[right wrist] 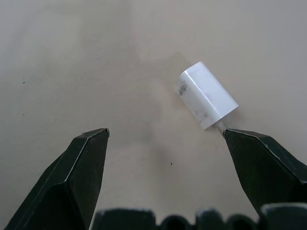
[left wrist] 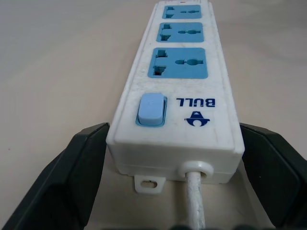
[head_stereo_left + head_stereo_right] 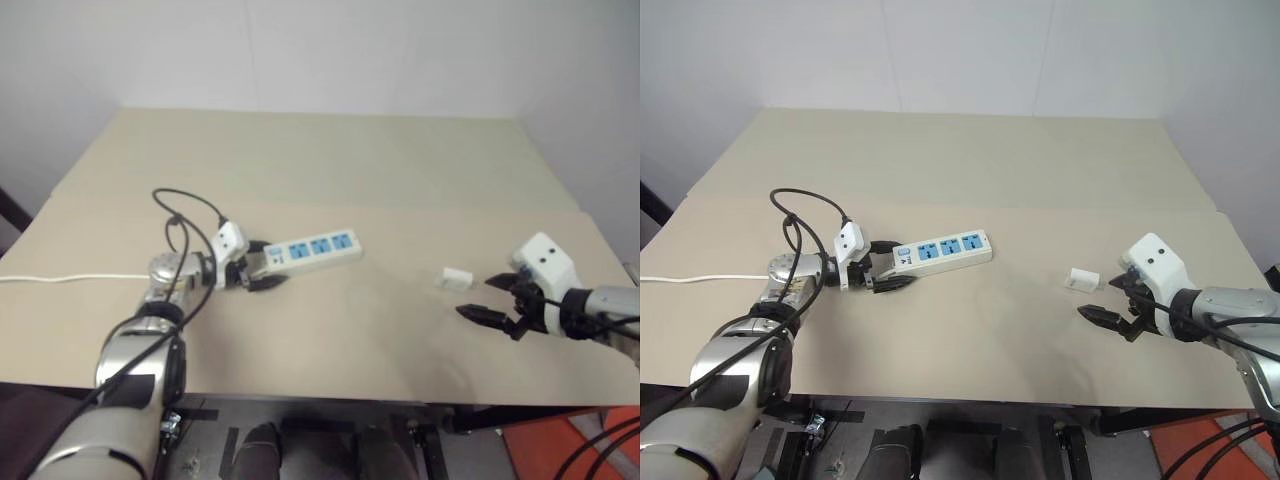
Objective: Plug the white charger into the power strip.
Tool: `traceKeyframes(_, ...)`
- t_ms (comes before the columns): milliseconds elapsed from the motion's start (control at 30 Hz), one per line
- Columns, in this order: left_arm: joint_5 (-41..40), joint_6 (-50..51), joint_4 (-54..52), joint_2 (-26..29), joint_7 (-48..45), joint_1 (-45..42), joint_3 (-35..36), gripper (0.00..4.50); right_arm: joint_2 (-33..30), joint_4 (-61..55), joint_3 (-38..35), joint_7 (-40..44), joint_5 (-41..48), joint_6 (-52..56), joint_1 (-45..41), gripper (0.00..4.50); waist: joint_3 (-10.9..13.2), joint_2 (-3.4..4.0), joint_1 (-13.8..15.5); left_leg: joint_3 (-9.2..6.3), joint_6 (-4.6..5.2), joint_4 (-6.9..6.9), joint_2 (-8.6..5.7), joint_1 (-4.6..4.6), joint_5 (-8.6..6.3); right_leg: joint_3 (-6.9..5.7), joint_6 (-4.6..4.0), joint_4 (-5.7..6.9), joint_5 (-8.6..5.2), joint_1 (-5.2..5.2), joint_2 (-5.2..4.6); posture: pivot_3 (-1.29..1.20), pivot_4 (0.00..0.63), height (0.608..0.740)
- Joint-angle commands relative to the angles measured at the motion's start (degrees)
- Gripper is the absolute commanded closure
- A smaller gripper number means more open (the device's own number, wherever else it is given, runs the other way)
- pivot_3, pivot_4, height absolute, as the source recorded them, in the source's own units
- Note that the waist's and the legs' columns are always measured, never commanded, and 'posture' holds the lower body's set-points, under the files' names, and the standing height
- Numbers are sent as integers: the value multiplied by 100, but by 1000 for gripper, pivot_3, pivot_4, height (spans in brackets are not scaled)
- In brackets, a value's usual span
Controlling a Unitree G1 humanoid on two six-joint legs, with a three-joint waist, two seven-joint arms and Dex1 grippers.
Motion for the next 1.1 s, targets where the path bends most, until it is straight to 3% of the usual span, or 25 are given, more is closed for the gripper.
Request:
traceKeyframes(33, -131, -78, -71, -79, 15, -4, 88, 26, -52, -97, -177, -33, -24, -59, 17, 0, 0, 0, 12, 0, 0, 0, 0, -1, 0, 0, 0, 0, 0, 0, 0, 0, 150, 740)
traceKeyframes(267, -78, -19, -59, -163, -118, -54, 76, 26, -58, -127, -235, -54, -20, -36, 81, 0, 0, 0, 30, 0, 0, 1, 0, 0, 0, 0, 0, 0, 0, 1, 0, 0, 150, 740)
traceKeyframes(300, -69, -20, -60, -167, -134, -52, 66, 401, -55, -129, -233, -58, -20, -35, 81, 0, 0, 0, 29, 0, 0, 1, 0, 1, 0, 0, 0, 0, 0, 2, 0, 0, 150, 740)
traceKeyframes(433, -51, -55, -79, -168, -192, -15, 40, 1221, -42, -124, -205, -65, -18, -41, 61, 0, -1, 0, 41, 0, 0, 1, -1, 0, 0, 0, 0, -1, 0, 2, -1, 0, 150, 740)
traceKeyframes(600, 4, 70, -136, -115, 119, 30, -6, 1225, -22, -119, -162, -70, -22, -61, 45, 0, -1, 0, 42, 0, 0, 1, -1, 1, 0, 0, 0, -1, 0, 3, -1, 0, 150, 740)
traceKeyframes(1100, -210, 550, -690, -14, -101, 591, -142, 1225, 142, 4, 129, -127, -96, -172, -113, 0, -15, 16, -24, 0, 0, 0, -1, 12, 0, 1, 2, 0, 1, 10, 0, 0, 150, 740)
